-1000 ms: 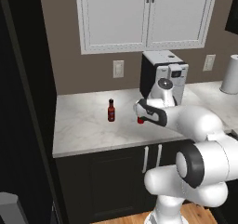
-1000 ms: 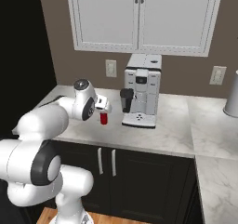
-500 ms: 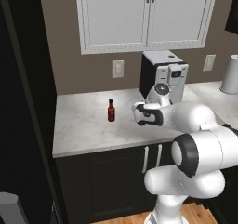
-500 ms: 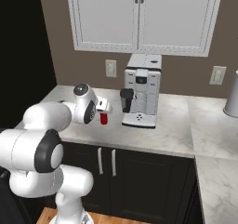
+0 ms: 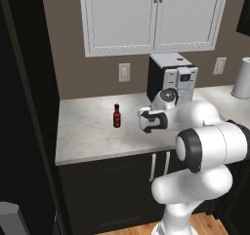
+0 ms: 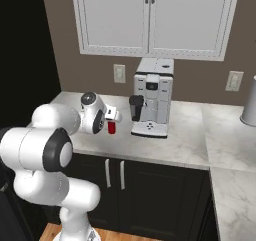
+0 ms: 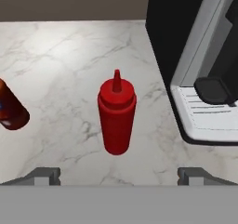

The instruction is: Place the ketchup and condiment bottle from the counter to the top shelf of the fridge. If the existing items in the fridge are on the top shelf, move them to other shelves.

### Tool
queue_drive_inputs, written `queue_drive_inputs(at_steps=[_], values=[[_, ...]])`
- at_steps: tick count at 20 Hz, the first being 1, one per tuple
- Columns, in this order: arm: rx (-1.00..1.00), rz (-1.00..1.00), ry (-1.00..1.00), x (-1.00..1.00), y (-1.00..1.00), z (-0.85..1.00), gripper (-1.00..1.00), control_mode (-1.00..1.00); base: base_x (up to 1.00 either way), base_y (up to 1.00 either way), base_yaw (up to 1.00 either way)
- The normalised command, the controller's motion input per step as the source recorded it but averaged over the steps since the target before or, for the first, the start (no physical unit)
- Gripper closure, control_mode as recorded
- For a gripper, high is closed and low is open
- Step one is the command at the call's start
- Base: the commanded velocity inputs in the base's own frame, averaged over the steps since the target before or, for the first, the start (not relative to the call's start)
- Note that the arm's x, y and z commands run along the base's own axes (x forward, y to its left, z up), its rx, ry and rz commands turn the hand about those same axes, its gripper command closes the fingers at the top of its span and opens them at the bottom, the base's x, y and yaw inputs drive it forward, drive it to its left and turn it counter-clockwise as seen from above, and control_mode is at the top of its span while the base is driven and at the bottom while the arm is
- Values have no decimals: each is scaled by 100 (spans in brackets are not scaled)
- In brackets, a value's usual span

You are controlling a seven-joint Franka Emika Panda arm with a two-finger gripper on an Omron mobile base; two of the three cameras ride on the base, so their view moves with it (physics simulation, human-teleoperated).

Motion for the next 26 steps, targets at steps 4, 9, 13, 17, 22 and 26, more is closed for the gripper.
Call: queue_drive_inputs(at_steps=[4, 9, 13, 17, 22, 26], values=[[0, 0, 0, 19, 0, -7, -100, -100, 0, 0, 0], [0, 0, 0, 21, 0, -4, -100, -100, 0, 0, 0], [0, 0, 0, 22, 0, -7, -100, -100, 0, 0, 0], [0, 0, 0, 24, 0, -10, -100, -100, 0, 0, 0], [0, -1, 0, 28, 0, -10, -100, -100, 0, 0, 0], [0, 0, -1, 29, 0, -11, -100, -100, 0, 0, 0]])
